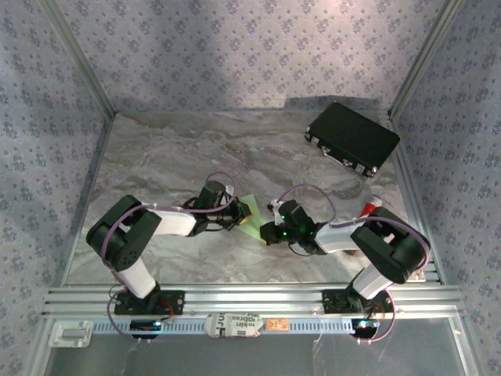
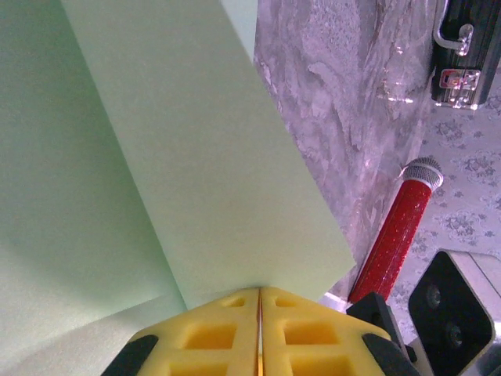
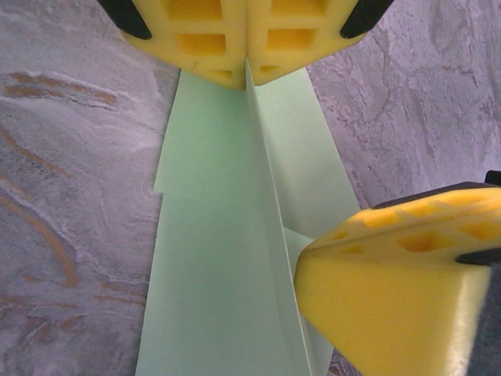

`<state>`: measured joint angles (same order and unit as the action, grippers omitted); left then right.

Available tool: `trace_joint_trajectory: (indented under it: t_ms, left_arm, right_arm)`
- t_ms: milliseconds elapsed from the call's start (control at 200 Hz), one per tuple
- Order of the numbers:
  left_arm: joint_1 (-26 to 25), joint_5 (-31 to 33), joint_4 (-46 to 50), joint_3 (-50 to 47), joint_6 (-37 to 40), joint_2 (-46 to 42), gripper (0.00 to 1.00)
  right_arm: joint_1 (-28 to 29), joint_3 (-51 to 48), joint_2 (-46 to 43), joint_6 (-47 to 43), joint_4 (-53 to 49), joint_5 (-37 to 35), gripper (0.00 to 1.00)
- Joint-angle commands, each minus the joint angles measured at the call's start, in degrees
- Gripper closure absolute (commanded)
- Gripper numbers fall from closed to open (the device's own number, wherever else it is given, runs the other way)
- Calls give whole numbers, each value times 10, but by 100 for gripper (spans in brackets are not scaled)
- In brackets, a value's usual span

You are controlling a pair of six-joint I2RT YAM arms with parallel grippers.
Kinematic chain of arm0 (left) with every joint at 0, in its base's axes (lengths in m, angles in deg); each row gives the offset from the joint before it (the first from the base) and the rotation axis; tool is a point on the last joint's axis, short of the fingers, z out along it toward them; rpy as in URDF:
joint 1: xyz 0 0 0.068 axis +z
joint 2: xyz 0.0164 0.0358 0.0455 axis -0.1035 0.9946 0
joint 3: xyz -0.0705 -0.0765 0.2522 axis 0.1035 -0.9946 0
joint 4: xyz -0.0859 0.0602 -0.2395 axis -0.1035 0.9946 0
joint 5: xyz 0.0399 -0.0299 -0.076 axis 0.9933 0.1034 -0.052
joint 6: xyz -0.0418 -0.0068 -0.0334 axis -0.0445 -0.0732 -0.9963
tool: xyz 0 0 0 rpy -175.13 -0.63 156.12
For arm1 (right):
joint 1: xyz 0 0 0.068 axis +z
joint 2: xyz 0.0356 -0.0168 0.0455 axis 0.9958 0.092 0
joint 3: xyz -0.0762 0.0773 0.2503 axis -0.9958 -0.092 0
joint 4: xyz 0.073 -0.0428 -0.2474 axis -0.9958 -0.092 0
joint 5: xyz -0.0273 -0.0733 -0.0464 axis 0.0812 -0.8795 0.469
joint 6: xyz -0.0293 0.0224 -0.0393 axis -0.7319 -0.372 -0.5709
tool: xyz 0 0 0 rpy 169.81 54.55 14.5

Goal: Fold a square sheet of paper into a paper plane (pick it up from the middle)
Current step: Fourth fold the wing at the center of the table.

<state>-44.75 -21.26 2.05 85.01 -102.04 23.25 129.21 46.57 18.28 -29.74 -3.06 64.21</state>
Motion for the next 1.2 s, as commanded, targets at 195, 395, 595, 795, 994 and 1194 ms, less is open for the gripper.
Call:
trace_joint_trajectory:
  t_ms: [195, 395, 595, 795, 994, 1194]
  left_arm:
    - [-13, 29, -13, 14, -14, 30, 91]
    - [-14, 31, -19, 14, -19, 34, 91]
    - [-20, 29, -39, 12, -20, 24, 87]
    - [-23, 29, -56, 15, -9, 6, 84]
    - [-23, 31, -58, 19, -6, 17, 83]
    - [-21, 40, -56, 32, -5, 37, 83]
  right_arm:
    - [-4, -2, 16, 7, -64, 14, 95]
    - [-4, 4, 15, 5, -75, 16, 95]
    - [-8, 15, 17, 5, -94, 21, 95]
    - [-14, 21, 22, 7, -103, 29, 96]
    - [-18, 25, 26, 9, -104, 37, 96]
    - [-20, 26, 29, 9, -109, 46, 97]
